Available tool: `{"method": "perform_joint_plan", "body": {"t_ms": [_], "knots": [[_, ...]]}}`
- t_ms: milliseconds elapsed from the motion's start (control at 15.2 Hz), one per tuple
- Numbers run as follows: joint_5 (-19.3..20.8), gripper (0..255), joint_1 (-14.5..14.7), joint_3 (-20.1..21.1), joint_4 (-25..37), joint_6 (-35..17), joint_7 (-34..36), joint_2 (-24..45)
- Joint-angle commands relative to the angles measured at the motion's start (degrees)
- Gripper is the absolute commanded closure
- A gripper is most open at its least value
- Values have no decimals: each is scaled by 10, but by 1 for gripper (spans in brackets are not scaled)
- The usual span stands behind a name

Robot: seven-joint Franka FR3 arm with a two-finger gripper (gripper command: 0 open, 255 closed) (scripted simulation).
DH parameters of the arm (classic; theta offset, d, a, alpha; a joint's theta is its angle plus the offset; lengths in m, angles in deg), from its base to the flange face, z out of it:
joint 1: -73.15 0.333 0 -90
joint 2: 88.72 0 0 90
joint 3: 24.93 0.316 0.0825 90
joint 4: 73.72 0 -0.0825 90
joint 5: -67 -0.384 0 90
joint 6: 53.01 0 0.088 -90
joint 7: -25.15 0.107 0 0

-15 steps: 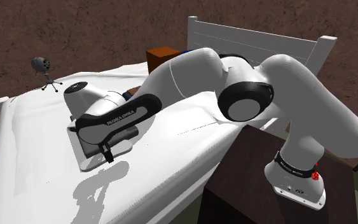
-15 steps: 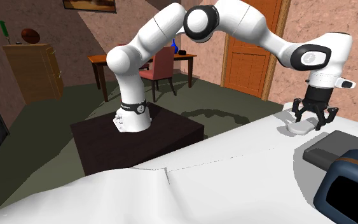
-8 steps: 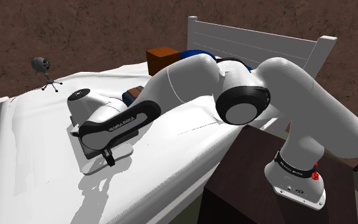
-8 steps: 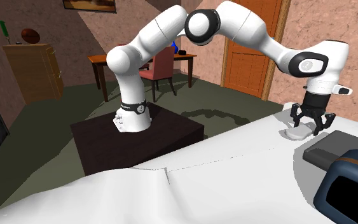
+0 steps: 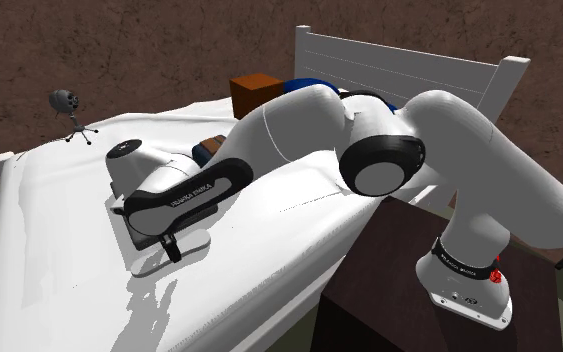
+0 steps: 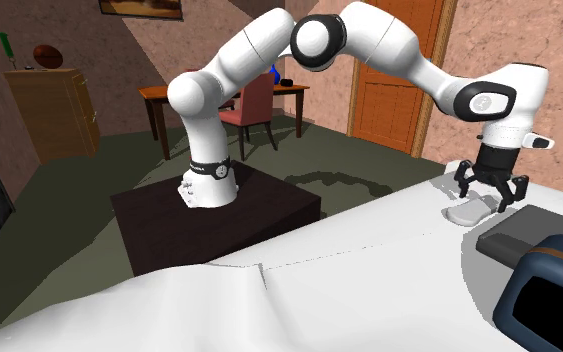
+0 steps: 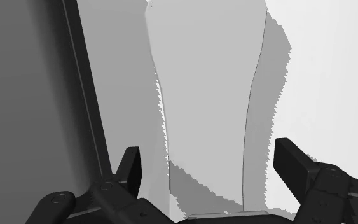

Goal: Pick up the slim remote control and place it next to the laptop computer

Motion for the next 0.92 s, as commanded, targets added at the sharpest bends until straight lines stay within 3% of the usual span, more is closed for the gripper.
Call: {"method": "perform_joint_plan", "body": {"t_ms": [0,330,858], "knots": [[0,0,0,0,0,0,0,0],[3,0,2,-3,6,45,2,-39],[3,0,2,-3,6,45,2,-39]]}}
